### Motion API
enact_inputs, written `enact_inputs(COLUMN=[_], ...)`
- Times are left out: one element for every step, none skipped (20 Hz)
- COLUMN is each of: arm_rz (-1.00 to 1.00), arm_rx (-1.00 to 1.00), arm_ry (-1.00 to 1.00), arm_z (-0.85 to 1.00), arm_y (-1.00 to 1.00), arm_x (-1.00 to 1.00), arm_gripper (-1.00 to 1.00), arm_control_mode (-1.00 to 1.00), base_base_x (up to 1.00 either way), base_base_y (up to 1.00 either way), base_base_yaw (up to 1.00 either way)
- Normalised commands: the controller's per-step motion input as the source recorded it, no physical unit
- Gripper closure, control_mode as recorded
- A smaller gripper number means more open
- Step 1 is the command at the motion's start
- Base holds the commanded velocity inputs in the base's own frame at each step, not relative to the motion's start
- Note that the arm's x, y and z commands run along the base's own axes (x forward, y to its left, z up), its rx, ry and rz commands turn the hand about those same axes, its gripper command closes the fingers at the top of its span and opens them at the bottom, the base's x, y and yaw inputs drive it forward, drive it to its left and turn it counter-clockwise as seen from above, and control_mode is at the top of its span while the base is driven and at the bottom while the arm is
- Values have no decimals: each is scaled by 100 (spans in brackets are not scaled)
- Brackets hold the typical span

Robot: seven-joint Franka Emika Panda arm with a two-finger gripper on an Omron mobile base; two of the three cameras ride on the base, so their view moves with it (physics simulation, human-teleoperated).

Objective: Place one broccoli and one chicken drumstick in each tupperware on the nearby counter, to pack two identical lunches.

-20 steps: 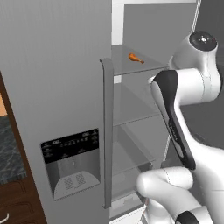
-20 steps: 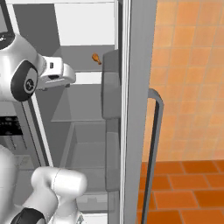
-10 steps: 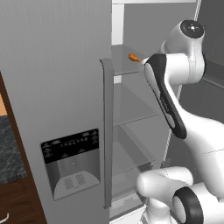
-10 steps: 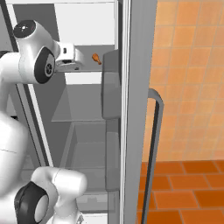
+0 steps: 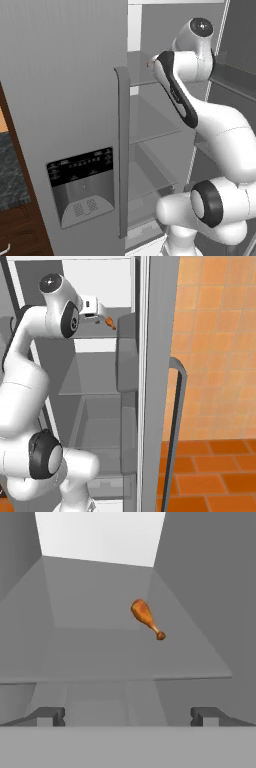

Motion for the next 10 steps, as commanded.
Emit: enact_inputs(arm_rz=[0, 0, 0, 0, 0, 0, 0, 1, 5, 6], arm_rx=[3, 4, 5, 5, 7, 7, 8, 9, 6, 4], arm_ry=[0, 0, 0, 0, 0, 0, 0, 0, 0, 0], arm_z=[-11, -16, -15, -6, 0, -2, -11, -27, -28, -26], arm_y=[-8, -17, -21, -30, -33, -34, -33, -21, -9, -5], arm_x=[100, 100, 100, 96, 84, 66, 51, 46, 47, 51], arm_gripper=[-100, -100, -100, -100, -100, -100, -100, -100, -100, -100], arm_control_mode=[-100, -100, -100, -100, -100, -100, -100, -100, -100, -100], base_base_x=[0, 0, 0, 0, 0, 0, 0, 0, 0, 0], base_base_y=[0, 0, 0, 0, 0, 0, 0, 0, 0, 0], base_base_yaw=[0, 0, 0, 0, 0, 0, 0, 0, 0, 0])
